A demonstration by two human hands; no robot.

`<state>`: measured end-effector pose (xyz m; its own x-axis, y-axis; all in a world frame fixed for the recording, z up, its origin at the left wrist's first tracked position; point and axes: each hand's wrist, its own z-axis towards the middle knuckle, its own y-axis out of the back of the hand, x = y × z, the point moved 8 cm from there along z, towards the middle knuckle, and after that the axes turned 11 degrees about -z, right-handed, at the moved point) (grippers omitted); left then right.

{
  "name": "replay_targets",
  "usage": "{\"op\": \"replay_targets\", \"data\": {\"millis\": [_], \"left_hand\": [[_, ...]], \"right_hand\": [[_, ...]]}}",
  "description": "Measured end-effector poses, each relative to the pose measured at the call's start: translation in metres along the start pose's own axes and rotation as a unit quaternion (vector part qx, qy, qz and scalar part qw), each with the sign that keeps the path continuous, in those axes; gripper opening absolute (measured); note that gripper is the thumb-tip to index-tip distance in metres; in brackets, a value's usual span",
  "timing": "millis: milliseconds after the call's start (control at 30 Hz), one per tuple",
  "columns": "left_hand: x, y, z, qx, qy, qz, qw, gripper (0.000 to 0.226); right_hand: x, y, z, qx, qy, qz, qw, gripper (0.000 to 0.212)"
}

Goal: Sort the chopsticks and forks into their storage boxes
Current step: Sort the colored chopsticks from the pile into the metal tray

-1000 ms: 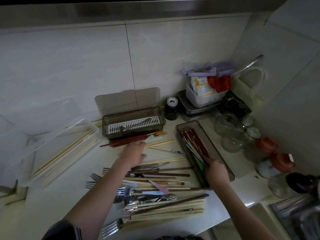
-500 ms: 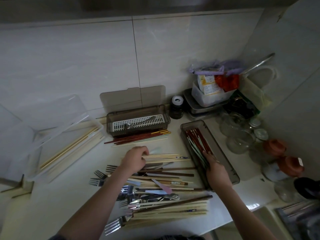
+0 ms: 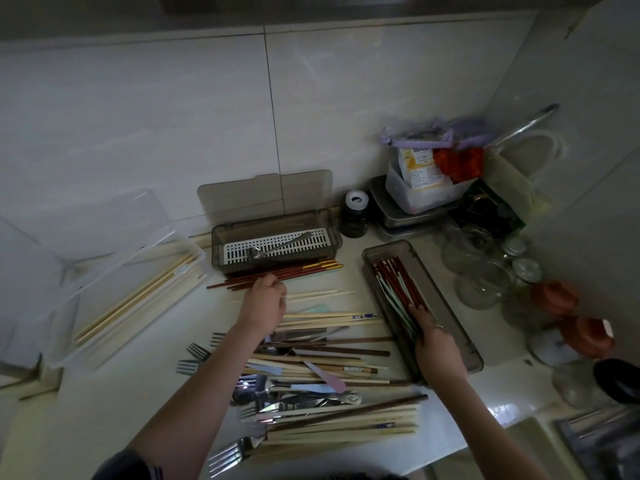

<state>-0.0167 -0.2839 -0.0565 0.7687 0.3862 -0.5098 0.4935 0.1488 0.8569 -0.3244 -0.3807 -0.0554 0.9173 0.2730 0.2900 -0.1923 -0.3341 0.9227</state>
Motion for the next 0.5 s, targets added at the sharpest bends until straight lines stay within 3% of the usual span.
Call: {"op": "replay_targets", "data": {"millis": [167, 333, 500], "left_hand": [[0.0, 0.006, 0.0, -0.037, 0.009, 0.006, 0.999, 0.016], [0.002, 0.005, 0.007, -0.024, 0.023, 0.007, 0.999, 0.034], [0.005, -0.003, 0.01, 0.029, 0.043, 0.009, 0.999, 0.008]], "right_hand": [[0.0, 0.0, 0.0, 0.001, 0.005, 0.0, 1.0, 0.061], [0.0, -0.001, -0.001, 0.012, -0.004, 0.004, 1.0, 0.061], [0.001, 0.001, -0.001, 0.005, 0.002, 0.0, 1.0, 0.06]]}}
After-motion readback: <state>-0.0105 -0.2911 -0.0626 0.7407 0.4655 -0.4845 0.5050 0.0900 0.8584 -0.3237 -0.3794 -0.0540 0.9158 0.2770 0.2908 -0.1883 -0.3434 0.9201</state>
